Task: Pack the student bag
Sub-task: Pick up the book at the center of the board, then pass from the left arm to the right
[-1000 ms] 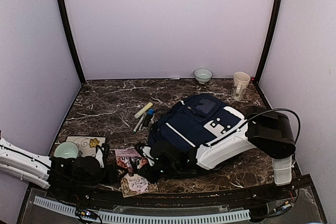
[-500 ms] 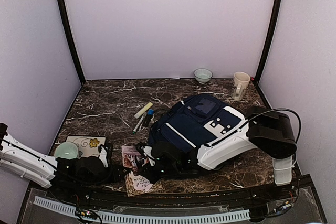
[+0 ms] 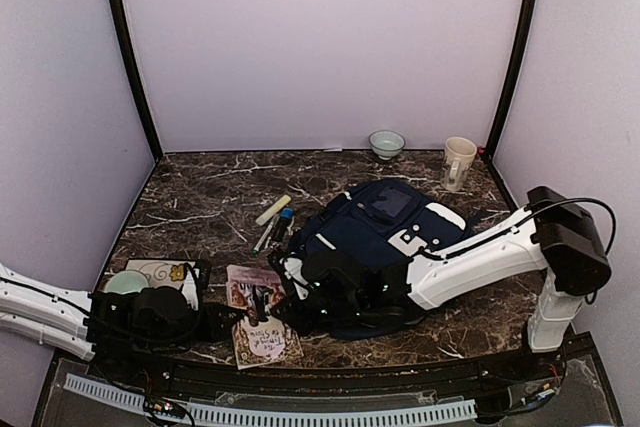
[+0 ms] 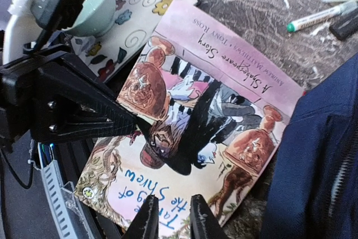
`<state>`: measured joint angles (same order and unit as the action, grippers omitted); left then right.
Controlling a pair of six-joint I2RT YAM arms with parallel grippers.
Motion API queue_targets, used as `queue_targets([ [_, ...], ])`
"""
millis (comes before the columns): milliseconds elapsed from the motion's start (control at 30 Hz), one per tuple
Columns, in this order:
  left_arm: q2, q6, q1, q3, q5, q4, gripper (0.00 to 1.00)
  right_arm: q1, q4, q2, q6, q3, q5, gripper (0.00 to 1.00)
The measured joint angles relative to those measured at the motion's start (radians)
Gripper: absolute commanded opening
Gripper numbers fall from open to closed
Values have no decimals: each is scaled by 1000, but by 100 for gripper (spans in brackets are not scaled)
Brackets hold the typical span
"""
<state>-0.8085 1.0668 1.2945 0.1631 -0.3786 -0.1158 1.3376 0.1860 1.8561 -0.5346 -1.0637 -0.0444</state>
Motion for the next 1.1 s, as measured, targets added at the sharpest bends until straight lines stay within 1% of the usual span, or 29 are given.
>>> queue_targets([
  [167, 90, -83, 0, 54, -31, 120, 0, 0, -41, -137, 27, 38, -65, 44],
  [233, 105, -119, 0, 80, -34, 147, 0, 0, -66, -178, 39, 48, -97, 50],
  [467, 105, -259, 0, 178, -24, 224, 0, -14, -142, -304, 77, 135, -178, 70],
  [567, 86, -322, 0, 238, -17, 242, 0, -32, -163, -383, 87, 180, -192, 78],
  [633, 71, -375, 0, 270, 2, 241, 0, -48, -169, -473, 93, 223, -196, 87],
  [767, 23, -484, 0, 325, 58, 247, 0, -80, -162, -577, 100, 277, -177, 93],
  [900, -23, -580, 0, 362, 151, 246, 0, -110, -154, -668, 105, 342, -101, 100],
  [1100, -52, -671, 0, 376, 326, 228, 0, -130, -115, -779, 110, 449, 47, 100],
])
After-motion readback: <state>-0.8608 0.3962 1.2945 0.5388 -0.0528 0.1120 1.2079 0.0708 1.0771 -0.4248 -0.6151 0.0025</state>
